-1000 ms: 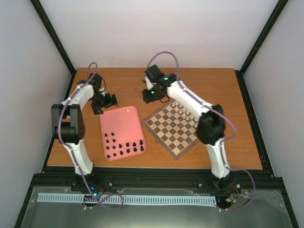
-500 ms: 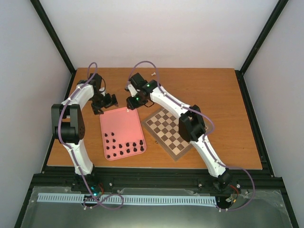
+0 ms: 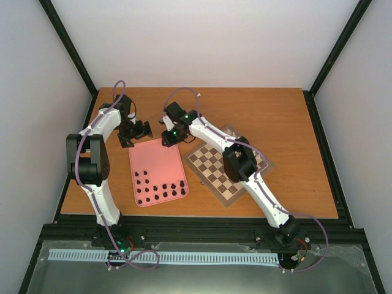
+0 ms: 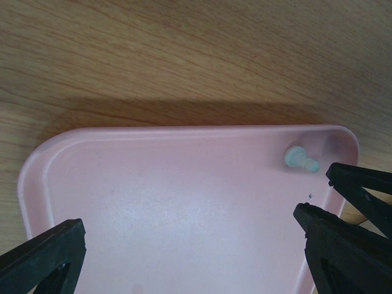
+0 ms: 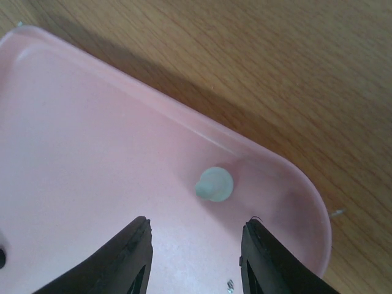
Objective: Set up the chess pieces on the board
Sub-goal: Pick up the chess piece from the storage box.
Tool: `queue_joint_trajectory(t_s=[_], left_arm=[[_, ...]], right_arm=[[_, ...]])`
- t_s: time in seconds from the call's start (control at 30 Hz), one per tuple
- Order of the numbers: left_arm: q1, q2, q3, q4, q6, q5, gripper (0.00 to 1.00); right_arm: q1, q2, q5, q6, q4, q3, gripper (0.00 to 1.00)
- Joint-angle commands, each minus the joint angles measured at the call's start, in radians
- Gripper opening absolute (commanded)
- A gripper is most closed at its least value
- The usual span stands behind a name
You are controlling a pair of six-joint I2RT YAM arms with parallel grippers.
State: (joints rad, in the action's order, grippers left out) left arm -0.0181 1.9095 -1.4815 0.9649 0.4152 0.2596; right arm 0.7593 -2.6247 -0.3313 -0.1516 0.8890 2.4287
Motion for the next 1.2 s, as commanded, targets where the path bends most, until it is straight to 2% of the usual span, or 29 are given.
queue_joint_trajectory(t_s=[0.0, 0.3, 0.77, 0.93, 1.17], left_arm=[[-0.005, -0.005, -0.005, -0.013, 0.001, 0.019, 1.00], [-0.005, 0.003, -0.006, -0.017, 0.002, 0.029, 1.00], [-0.005, 0.003, -0.001, -0.020, 0.002, 0.032, 1.00], [-0.005, 0.006, -0.005, -0.019, 0.003, 0.032, 1.00], [-0.005, 0.000, -0.003, -0.018, 0.001, 0.030, 1.00]], right_arm=[[0.012, -0.026, -0.028, -0.020, -0.044, 0.052, 0.41], [0.012, -0.064, -0.025, -0.043, -0.065, 0.075, 0.40], [0.012, -0.077, -0.029, -0.082, -0.095, 0.081, 0.32], [0.012, -0.076, -0.020, -0.092, -0.092, 0.083, 0.23], [0.012, -0.075, 0.015, -0.094, -0.078, 0.082, 0.17]])
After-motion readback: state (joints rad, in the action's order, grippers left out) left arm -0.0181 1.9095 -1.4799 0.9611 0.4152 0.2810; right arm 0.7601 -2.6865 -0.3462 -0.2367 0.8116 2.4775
